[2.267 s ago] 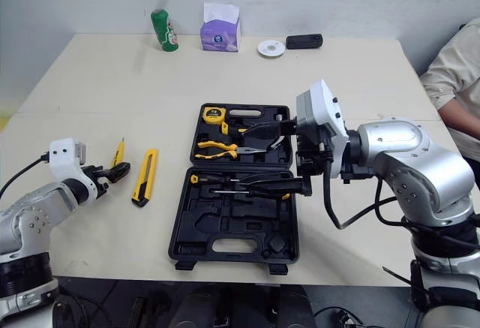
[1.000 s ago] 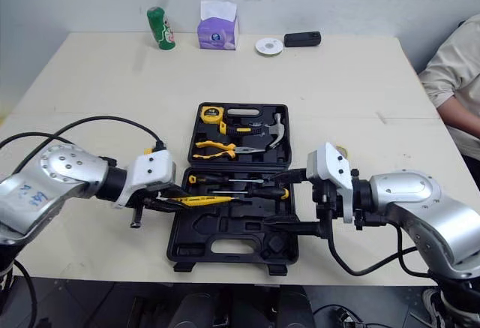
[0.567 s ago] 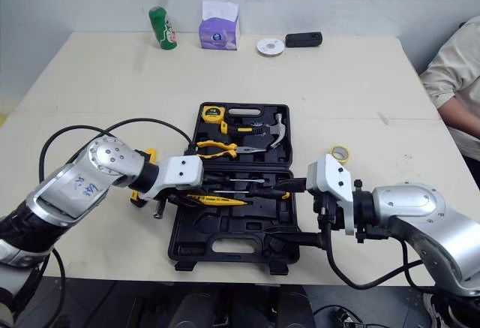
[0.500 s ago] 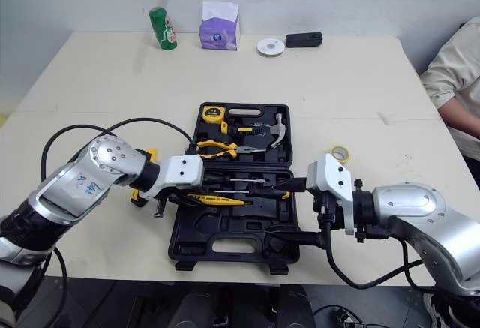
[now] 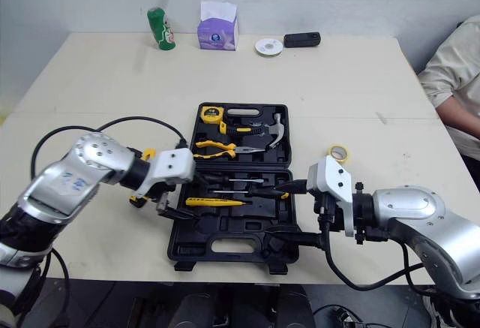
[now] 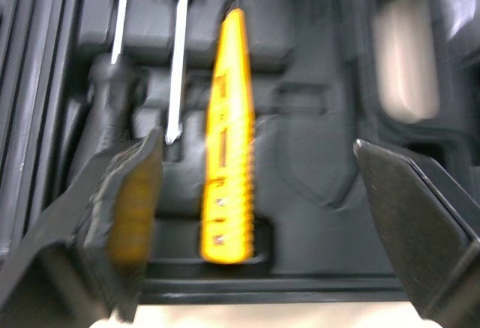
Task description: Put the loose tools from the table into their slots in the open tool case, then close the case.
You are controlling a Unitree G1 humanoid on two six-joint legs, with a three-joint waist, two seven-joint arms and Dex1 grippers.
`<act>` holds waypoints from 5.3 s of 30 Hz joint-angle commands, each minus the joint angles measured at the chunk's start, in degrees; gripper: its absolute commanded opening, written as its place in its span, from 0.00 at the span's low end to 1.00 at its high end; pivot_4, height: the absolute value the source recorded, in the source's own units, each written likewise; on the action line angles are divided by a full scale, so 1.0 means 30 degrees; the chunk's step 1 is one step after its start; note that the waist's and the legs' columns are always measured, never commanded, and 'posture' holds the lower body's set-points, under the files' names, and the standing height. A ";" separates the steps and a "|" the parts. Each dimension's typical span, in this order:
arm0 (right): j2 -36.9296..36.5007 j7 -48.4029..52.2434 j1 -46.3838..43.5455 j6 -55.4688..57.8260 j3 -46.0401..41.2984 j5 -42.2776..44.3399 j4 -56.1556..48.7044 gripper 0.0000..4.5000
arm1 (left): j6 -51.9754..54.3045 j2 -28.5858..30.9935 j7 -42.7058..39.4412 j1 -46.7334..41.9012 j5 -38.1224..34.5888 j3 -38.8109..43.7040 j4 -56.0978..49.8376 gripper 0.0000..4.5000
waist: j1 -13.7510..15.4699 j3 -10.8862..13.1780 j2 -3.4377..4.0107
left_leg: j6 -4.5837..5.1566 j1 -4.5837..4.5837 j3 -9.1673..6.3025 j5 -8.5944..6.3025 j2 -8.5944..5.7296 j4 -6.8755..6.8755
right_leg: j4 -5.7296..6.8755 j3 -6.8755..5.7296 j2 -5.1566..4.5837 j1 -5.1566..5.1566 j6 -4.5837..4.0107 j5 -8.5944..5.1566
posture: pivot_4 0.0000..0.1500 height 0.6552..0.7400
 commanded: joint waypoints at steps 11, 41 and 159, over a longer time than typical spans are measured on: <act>0.0138 0.0240 -0.1159 -0.0796 0.0545 -0.0568 0.0296 1.00 | -0.2081 -0.5424 0.3279 0.3776 -0.2403 0.3444 0.3223 0.01 | 0.0054 -0.0003 -0.0025 | 0.0010 0.0033 -0.0034 0.0004 -0.0015 0.0011 | -0.0014 -0.0016 -0.0017 0.0064 0.0021 0.0012 | 1.00 0.86; 0.0595 -0.0282 -0.1071 -0.0963 0.0053 -0.0826 0.1102 1.00 | -0.2317 -0.3813 0.4167 0.5013 -0.0994 0.2135 0.2482 0.07 | -0.0008 -0.0548 0.0213 | -0.0018 0.0360 -0.0015 -0.0133 0.0053 -0.0059 | -0.0107 0.0025 -0.0027 0.0298 -0.0061 -0.0037 | 1.00 0.86; -0.0909 -0.0859 0.9110 0.0361 -0.6306 0.1045 -0.2431 1.00 | 0.3852 -0.1957 0.2210 -0.1210 -0.1265 -0.3308 -0.1456 0.98 | 0.0484 -0.0147 -0.0012 | 0.0048 0.0027 -0.0034 -0.0072 -0.0004 -0.0019 | -0.0199 0.0003 -0.0002 0.0079 0.0038 0.0022 | 1.00 0.86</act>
